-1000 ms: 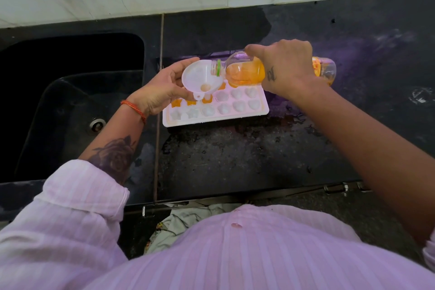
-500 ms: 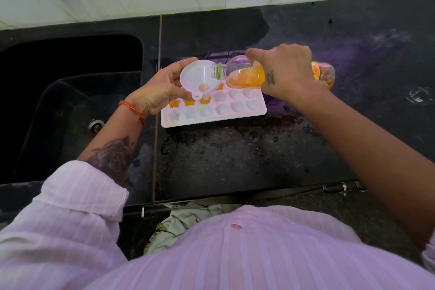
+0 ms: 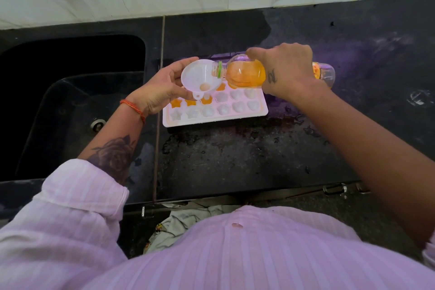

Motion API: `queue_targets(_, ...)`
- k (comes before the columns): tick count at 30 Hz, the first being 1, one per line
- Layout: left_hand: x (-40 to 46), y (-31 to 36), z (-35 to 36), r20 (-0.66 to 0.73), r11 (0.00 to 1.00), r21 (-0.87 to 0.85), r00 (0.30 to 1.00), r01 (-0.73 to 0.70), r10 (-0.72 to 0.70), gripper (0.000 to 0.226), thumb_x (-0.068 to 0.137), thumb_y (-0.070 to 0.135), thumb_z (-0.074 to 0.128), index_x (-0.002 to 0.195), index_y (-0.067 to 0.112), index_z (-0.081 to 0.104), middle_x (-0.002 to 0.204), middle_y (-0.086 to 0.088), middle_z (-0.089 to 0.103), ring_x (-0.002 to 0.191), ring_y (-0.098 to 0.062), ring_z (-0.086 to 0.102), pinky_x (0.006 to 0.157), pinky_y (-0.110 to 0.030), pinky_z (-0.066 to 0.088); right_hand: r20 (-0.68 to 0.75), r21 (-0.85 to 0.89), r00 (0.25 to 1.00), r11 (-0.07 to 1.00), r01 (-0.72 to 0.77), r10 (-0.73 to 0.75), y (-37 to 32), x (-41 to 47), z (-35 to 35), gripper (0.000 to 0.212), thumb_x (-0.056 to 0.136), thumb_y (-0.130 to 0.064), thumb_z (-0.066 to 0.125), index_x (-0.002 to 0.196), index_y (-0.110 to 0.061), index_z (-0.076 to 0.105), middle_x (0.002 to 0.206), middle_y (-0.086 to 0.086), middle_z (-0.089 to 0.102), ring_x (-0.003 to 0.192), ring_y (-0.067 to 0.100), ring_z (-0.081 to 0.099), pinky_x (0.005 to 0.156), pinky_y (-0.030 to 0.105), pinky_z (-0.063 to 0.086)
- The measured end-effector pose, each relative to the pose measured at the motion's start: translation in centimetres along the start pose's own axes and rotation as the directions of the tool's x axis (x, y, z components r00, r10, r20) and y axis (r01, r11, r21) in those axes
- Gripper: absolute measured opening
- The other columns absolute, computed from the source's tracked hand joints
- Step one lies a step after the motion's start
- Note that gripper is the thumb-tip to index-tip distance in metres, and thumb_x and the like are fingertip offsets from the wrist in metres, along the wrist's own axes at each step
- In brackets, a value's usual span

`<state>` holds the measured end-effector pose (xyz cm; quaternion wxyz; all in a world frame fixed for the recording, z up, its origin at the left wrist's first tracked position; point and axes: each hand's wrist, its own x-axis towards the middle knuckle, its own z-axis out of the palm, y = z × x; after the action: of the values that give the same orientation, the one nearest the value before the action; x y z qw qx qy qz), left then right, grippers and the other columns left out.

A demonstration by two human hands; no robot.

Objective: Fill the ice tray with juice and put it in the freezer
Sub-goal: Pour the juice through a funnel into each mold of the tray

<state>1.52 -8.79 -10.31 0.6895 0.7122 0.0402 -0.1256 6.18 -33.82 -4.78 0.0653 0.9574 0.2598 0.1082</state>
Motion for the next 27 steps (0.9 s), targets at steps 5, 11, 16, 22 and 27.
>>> queue_targets(5, 0.2, 0.3, 0.1, 0.005, 1.000, -0.005, 1.000, -0.006, 0.006, 0.080, 0.061, -0.020, 0.067, 0.122, 0.030, 0.053, 0.134, -0.004, 0.052, 0.124, -0.025, 0.050, 0.082, -0.030, 0.057, 0.011, 0.027, 0.999, 0.999, -0.042, 0.042, 0.5, -0.1, -0.1, 0.043, 0.080, -0.034, 0.068, 0.120, -0.033, 0.052, 0.072, 0.002, 0.045, 0.070, 0.028, 0.048, 0.061, 0.031, 0.027)
queue_targets(11, 0.9, 0.5, 1.1, 0.039, 1.000, -0.028, 0.999, -0.003, 0.004, 0.083, 0.055, -0.013, 0.069, 0.125, 0.028, 0.051, 0.132, -0.002, 0.054, 0.120, -0.022, 0.054, 0.078, -0.027, 0.057, -0.020, 0.025, 0.998, 0.997, -0.067, 0.068, 1.3, -0.6, 0.2, 0.043, 0.081, -0.034, 0.069, 0.121, -0.034, 0.052, 0.071, 0.002, 0.044, 0.067, 0.025, 0.040, 0.063, 0.032, 0.029)
queue_targets(16, 1.4, 0.2, 2.2, 0.056, 1.000, -0.003, 0.998, 0.005, -0.005, 0.081, 0.067, -0.027, 0.060, 0.130, 0.022, 0.048, 0.132, -0.003, 0.053, 0.117, -0.024, 0.055, 0.071, -0.027, 0.058, -0.021, -0.026, 0.998, 0.998, -0.059, 0.059, 2.0, -0.9, 0.5, 0.037, 0.083, -0.037, 0.066, 0.118, -0.032, 0.053, 0.070, 0.003, 0.045, 0.067, 0.027, 0.045, 0.060, 0.032, 0.028)
queue_targets(22, 1.7, -0.1, 3.1, 0.068, 1.000, -0.004, 0.998, 0.016, -0.016, 0.080, 0.068, -0.027, 0.060, 0.130, 0.021, 0.048, 0.129, -0.003, 0.054, 0.115, -0.024, 0.055, 0.067, -0.025, 0.057, -0.005, -0.071, 0.999, 0.996, -0.050, 0.049, 2.1, -1.2, 0.3, 0.039, 0.083, -0.034, 0.069, 0.118, -0.030, 0.053, 0.073, 0.004, 0.044, 0.074, 0.030, 0.053, 0.063, 0.032, 0.029)
queue_targets(27, 1.7, 0.1, 3.0, 0.068, 1.000, 0.009, 0.997, 0.022, -0.023, 0.079, 0.068, -0.025, 0.060, 0.131, 0.021, 0.047, 0.132, -0.005, 0.053, 0.119, -0.026, 0.054, 0.071, -0.027, 0.058, -0.008, -0.087, 1.000, 0.996, -0.031, 0.030, 2.2, -1.1, 0.2, 0.044, 0.084, -0.032, 0.069, 0.124, -0.031, 0.051, 0.079, 0.008, 0.056, 0.084, 0.034, 0.061, 0.063, 0.033, 0.030)
